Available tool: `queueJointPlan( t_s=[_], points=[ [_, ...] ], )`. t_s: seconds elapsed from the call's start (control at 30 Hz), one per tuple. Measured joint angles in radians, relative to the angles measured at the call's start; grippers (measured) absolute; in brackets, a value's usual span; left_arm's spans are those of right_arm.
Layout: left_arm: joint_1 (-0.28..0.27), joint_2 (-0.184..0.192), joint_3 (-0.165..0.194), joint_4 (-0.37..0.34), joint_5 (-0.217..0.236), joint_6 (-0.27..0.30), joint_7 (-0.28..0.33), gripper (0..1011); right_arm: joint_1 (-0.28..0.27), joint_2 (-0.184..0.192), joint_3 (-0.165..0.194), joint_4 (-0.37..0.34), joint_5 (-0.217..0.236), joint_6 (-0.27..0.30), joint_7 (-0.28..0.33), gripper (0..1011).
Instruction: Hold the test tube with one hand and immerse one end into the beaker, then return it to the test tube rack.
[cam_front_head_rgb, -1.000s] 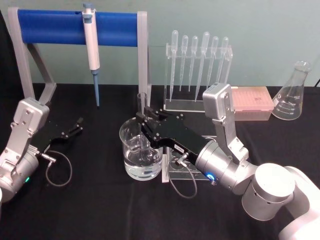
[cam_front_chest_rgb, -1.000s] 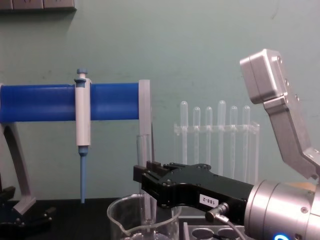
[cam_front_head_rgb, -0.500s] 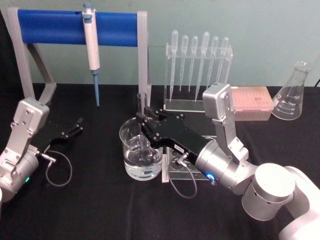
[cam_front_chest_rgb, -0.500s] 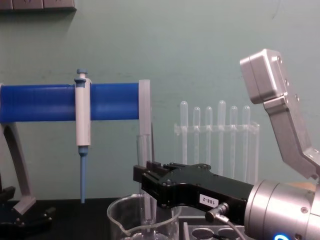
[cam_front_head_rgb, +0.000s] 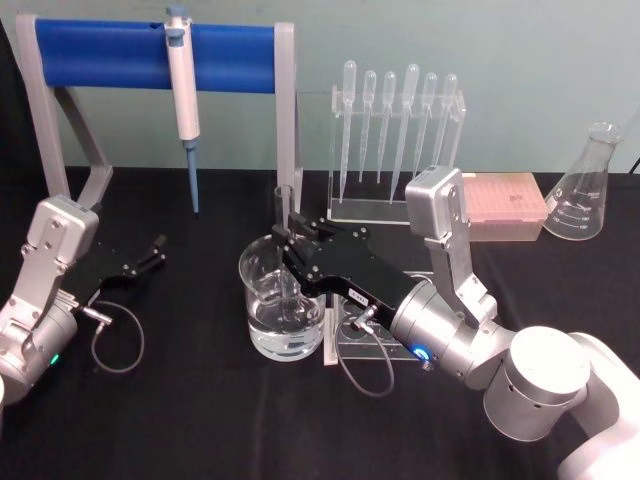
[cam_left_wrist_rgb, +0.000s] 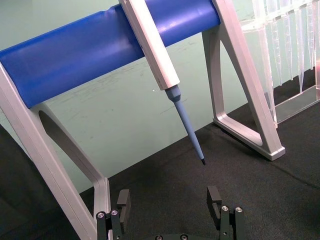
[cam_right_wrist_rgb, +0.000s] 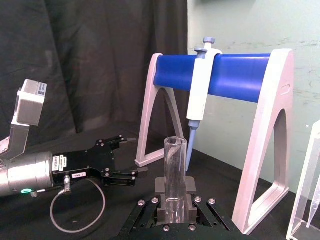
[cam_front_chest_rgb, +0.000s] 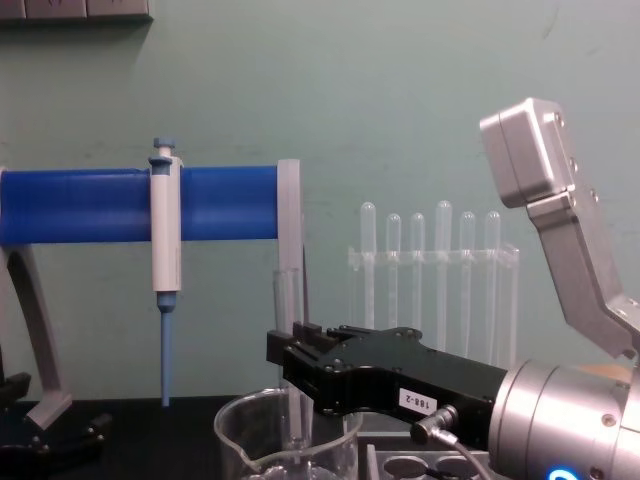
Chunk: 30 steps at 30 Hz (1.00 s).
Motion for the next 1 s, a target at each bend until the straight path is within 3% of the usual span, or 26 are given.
queueJointPlan(
  t_s=[1.0],
  points=[
    [0.000, 0.000, 0.000, 0.000, 0.000, 0.000, 0.000, 1000, 0.000, 0.000, 0.000, 0.000, 0.000, 0.000, 0.000, 222]
  ],
)
